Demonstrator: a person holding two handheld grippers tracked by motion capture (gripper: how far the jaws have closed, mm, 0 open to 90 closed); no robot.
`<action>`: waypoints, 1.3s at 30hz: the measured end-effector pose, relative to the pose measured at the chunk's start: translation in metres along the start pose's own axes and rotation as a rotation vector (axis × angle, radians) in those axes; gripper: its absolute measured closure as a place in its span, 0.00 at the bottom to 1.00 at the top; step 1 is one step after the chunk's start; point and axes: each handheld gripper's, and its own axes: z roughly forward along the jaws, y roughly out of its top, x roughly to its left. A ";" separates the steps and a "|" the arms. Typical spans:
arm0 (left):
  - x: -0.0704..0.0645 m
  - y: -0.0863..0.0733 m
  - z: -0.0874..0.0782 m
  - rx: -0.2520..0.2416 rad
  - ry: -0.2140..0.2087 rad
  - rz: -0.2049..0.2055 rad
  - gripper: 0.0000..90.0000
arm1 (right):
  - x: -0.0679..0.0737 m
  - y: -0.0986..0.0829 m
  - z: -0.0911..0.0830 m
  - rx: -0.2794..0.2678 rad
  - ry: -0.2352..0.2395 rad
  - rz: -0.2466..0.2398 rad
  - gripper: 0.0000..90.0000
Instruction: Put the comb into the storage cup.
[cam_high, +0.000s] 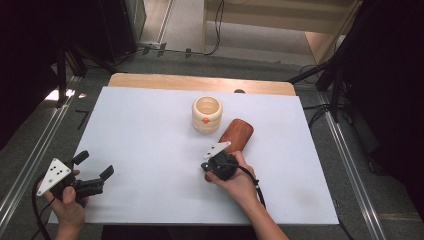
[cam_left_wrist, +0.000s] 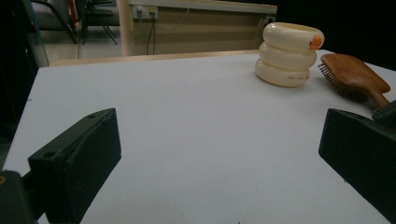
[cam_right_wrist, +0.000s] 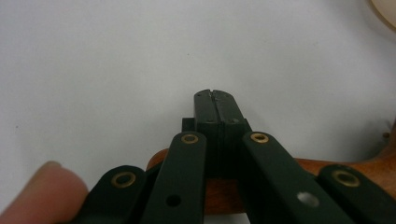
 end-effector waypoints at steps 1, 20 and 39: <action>0.000 0.000 0.000 0.000 0.000 0.001 0.00 | 0.000 0.000 0.000 0.000 0.000 0.000 0.98; 0.000 0.000 0.000 0.004 0.002 0.007 0.00 | -0.017 -0.026 -0.017 0.024 -0.069 0.069 0.98; -0.001 0.000 0.000 0.004 0.003 0.010 0.00 | -0.027 -0.041 -0.029 0.023 -0.100 0.130 0.98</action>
